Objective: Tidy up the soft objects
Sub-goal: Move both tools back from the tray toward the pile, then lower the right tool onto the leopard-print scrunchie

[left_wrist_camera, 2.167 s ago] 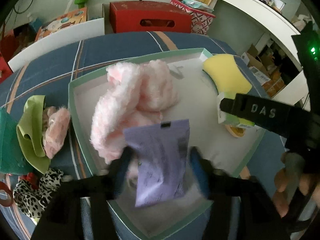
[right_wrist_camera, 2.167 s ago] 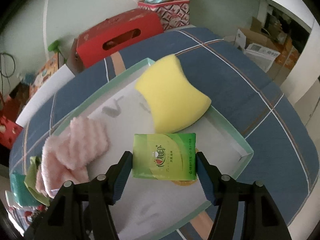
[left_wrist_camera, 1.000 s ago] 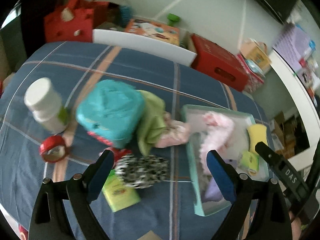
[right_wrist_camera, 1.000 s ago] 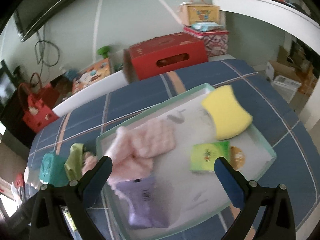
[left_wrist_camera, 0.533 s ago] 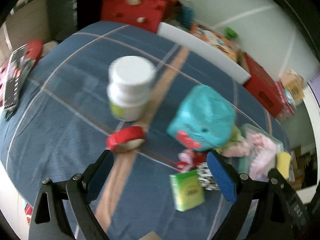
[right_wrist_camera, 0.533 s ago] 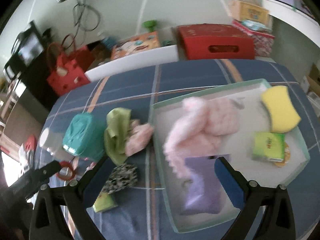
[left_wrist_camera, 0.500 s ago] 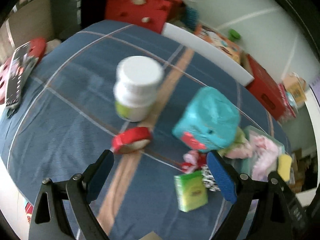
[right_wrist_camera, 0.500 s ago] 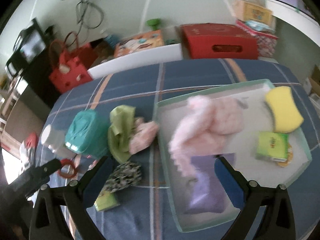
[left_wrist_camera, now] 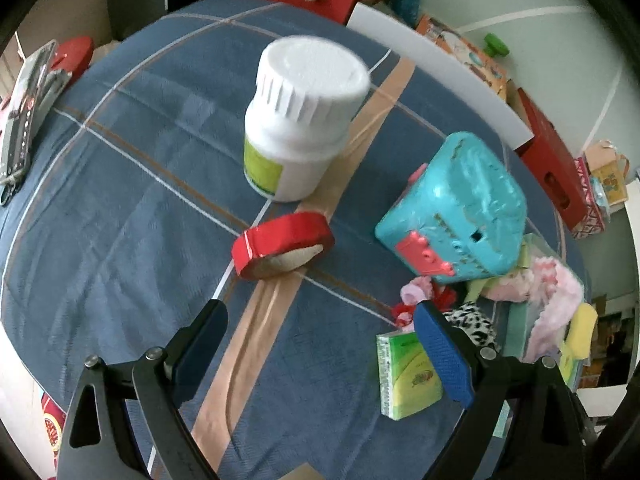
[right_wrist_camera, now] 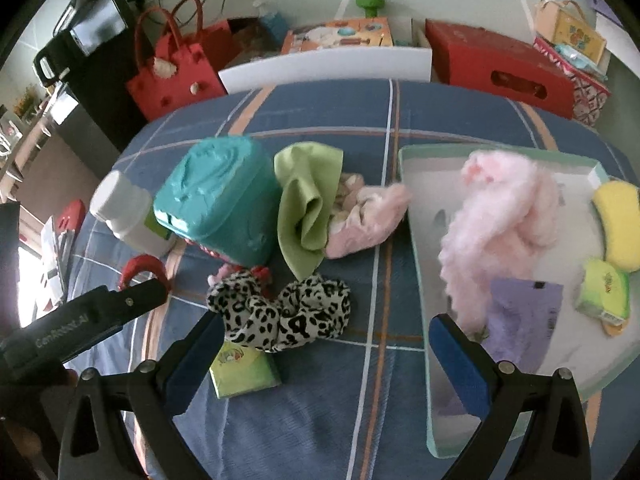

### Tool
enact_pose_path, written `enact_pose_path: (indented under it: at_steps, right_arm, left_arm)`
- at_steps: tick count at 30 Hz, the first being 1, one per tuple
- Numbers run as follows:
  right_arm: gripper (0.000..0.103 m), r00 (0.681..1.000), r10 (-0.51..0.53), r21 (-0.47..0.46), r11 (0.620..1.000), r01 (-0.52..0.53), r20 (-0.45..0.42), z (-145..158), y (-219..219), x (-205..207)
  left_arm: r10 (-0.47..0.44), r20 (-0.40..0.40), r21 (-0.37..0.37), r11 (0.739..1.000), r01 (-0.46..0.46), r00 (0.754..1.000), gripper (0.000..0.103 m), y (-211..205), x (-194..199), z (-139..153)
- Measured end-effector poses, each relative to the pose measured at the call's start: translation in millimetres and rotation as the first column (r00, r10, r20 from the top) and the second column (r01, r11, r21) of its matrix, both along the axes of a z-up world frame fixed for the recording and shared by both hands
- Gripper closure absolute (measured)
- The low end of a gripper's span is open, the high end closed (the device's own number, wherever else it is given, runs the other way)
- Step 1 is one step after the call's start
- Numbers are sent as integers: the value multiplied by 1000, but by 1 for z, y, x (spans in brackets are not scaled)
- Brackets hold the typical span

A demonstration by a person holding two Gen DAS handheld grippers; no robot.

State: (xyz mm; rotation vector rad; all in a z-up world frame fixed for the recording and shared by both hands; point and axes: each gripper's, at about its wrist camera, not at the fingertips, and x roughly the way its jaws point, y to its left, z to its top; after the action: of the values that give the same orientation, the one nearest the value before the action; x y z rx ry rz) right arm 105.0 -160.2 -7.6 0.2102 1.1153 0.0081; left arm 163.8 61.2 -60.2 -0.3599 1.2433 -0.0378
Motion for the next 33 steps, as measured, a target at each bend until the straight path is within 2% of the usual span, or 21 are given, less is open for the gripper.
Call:
enact_pose_path:
  at_steps: [11, 17, 33]
  right_arm:
    - [0, 998, 28, 16, 1000, -27, -50, -21, 11, 10]
    - [0, 998, 35, 25, 999, -33, -57, -29, 15, 16]
    - [0, 997, 38, 137, 990, -30, -61, -48, 10, 40]
  left_arm:
    - [7, -50, -26, 1000, -8, 999, 9, -2, 5, -15]
    - [56, -69, -40, 997, -58, 996, 9, 10, 6, -23]
    - [83, -91, -69, 994, -90, 992, 9, 25, 7, -31]
